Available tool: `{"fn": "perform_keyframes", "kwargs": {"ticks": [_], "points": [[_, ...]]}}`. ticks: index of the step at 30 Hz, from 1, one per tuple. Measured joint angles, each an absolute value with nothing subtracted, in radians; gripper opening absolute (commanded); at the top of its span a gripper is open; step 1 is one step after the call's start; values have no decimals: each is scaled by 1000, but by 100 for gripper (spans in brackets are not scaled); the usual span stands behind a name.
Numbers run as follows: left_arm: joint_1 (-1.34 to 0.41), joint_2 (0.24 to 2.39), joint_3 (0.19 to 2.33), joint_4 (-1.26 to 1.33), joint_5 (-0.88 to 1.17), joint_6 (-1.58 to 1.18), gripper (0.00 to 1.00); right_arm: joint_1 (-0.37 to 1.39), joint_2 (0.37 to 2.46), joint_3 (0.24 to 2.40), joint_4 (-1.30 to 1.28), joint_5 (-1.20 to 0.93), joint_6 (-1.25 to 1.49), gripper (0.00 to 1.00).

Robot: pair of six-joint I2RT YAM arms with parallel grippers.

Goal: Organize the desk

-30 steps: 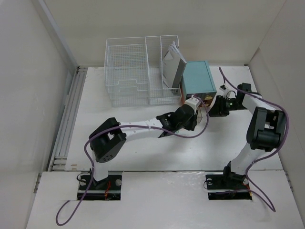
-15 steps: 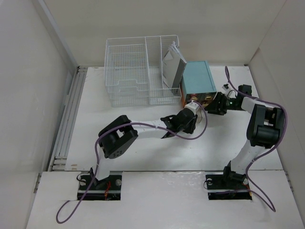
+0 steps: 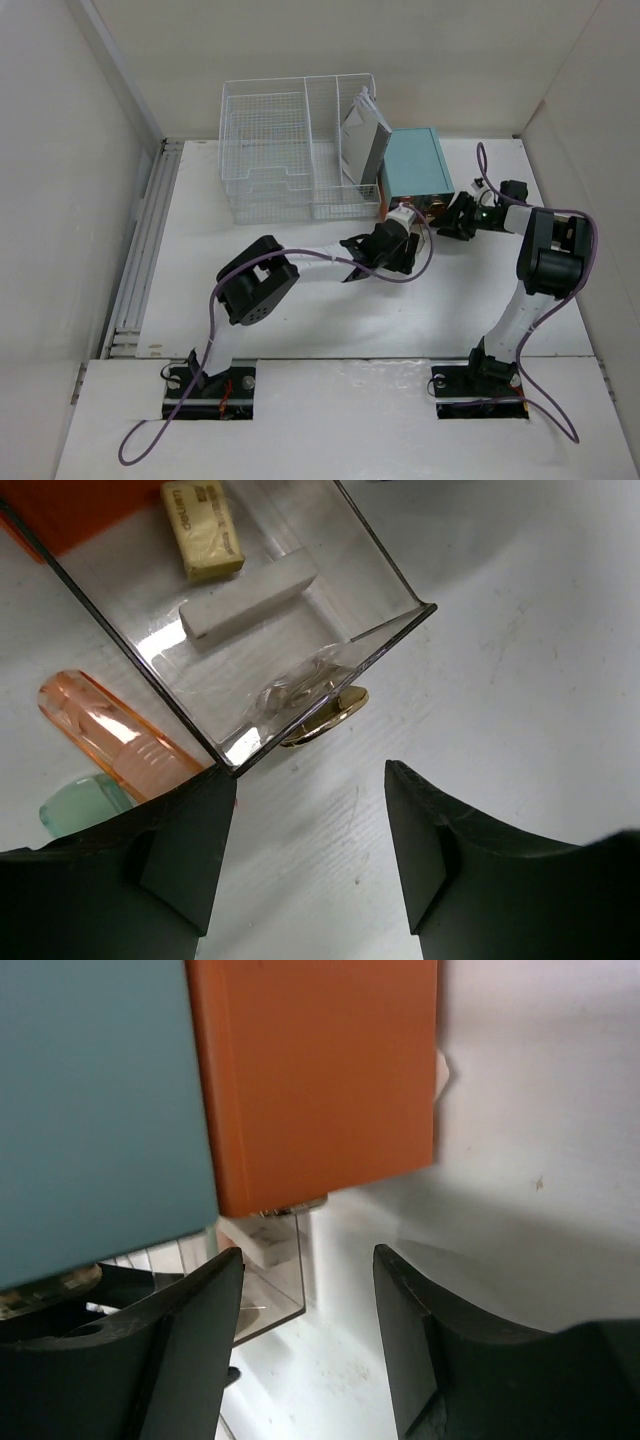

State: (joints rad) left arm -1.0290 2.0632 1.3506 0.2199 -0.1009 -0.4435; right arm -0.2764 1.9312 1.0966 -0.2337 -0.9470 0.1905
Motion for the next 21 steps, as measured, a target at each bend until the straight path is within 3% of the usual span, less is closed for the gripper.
{"fn": "perform_keyframes", "kwargs": {"ticks": [16,20,21], "points": [[-981,2135,1450,189,-148,-469,57,-260,1947,1063,-16,-960,394,60],[-970,2138,1464,183,-161,-477,56,-253,1958,1047,15,-957,428,54],[-968,2142,1473,179,-162,-480,56,-253,1958,1045,22,-961,439,47]]}}
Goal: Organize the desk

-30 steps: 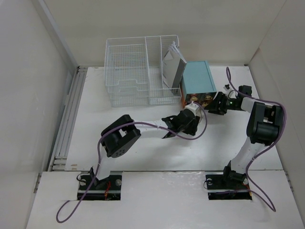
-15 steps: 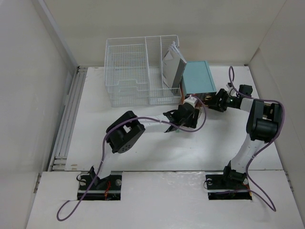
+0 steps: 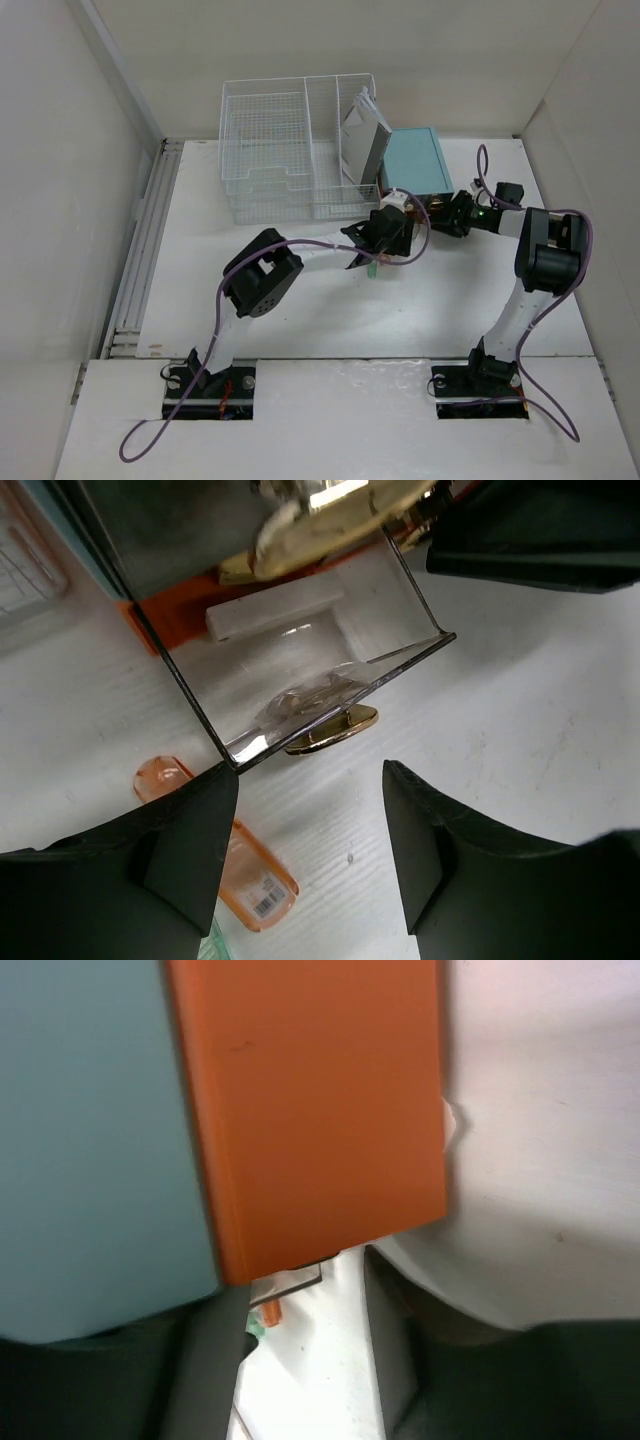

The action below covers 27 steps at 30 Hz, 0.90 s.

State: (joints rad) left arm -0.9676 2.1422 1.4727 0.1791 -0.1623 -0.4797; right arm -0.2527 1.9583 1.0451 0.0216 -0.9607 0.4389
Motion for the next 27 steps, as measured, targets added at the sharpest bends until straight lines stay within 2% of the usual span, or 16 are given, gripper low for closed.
{"fn": "perform_keyframes", "kwargs": {"ticks": [3,8,15,16,18,20,27], "points": [[-959,2159,1501,173,-167,-480,56,-247,1958,1043,43,-974,454,38],[-945,2185,1536,163,-170,-487,56,-233,1960,1018,60,-975,469,30],[-920,2196,1565,150,-170,-491,56,-233,1951,948,91,-974,451,28],[-916,2197,1568,149,-170,-491,56,-235,1946,934,88,-976,443,29],[-910,2199,1581,146,-172,-492,56,-244,1937,913,81,-982,432,43],[-901,2205,1600,144,-173,-492,56,-255,1930,909,79,-999,422,50],[-888,2228,1645,115,-173,-498,56,-267,1922,921,81,-1026,415,52]]}}
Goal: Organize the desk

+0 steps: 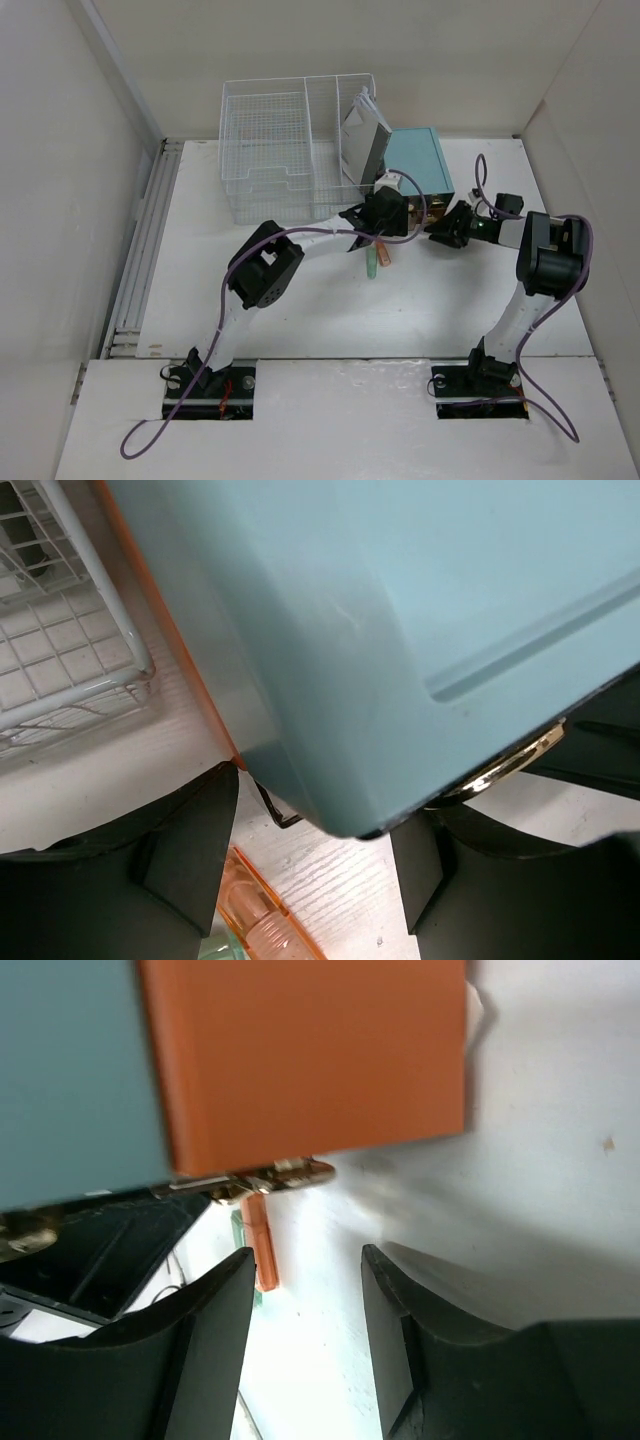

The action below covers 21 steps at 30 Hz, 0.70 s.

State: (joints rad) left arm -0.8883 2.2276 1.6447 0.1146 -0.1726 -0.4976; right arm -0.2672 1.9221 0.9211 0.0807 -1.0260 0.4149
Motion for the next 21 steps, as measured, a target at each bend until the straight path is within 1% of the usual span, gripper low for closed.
{"fn": "perform_keyframes", "kwargs": {"ticks": [6,21], "points": [[-883,2234,1661,95,-163,-501,56,-267,1926,960,93,-1028,432,54],[-872,2261,1729,16,-152,-533,55,-254,1946,958,264,-986,625,54]]}}
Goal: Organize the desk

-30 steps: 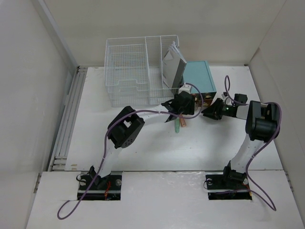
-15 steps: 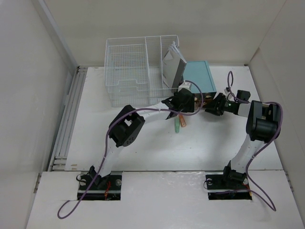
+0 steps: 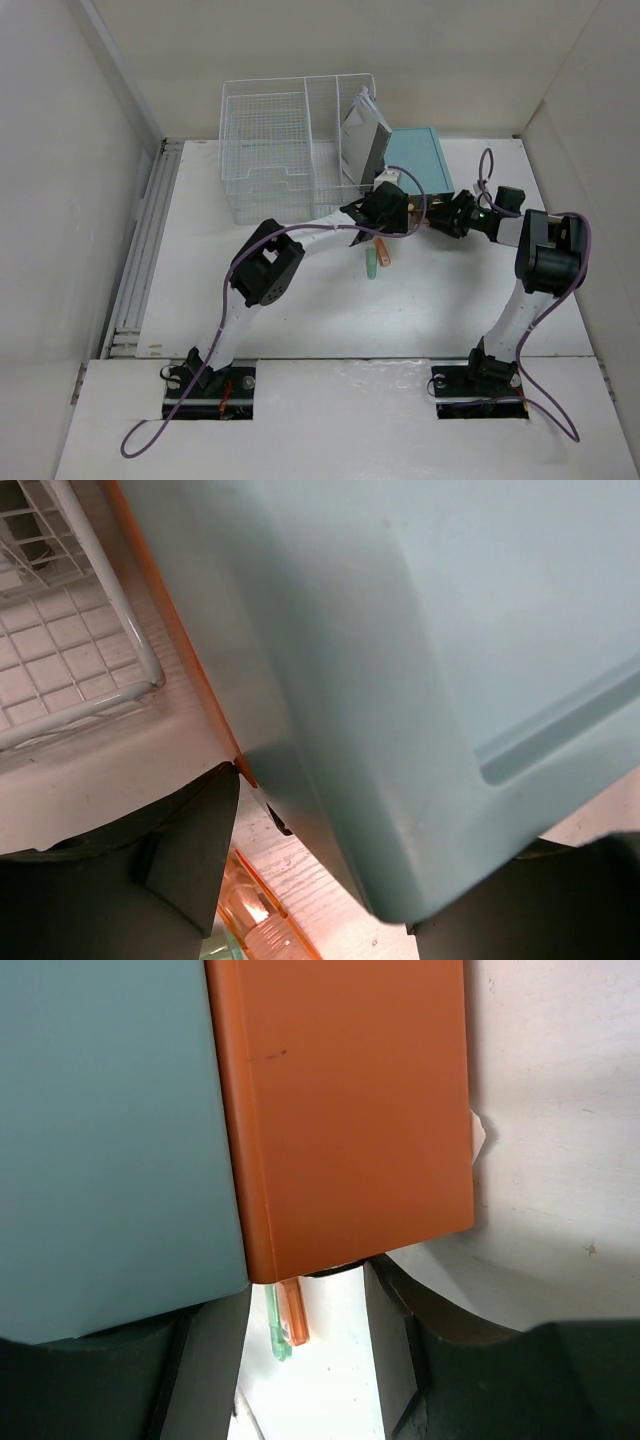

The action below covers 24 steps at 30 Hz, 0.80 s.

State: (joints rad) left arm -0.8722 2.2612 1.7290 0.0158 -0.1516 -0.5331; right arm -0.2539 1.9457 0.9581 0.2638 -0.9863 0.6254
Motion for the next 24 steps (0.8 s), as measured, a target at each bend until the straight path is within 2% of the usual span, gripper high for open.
{"fn": "perform_keyframes", "kwargs": {"ticks": [7,15,24], "points": [[-872,2265,1734,13,-166,-558,55,-252,1946,940,306,-972,671,49],[-877,2269,1742,3,-196,-582,53,-252,1950,925,331,-945,723,30],[-899,2268,1710,57,-280,-609,53,-254,1950,896,393,-945,753,17]]}}
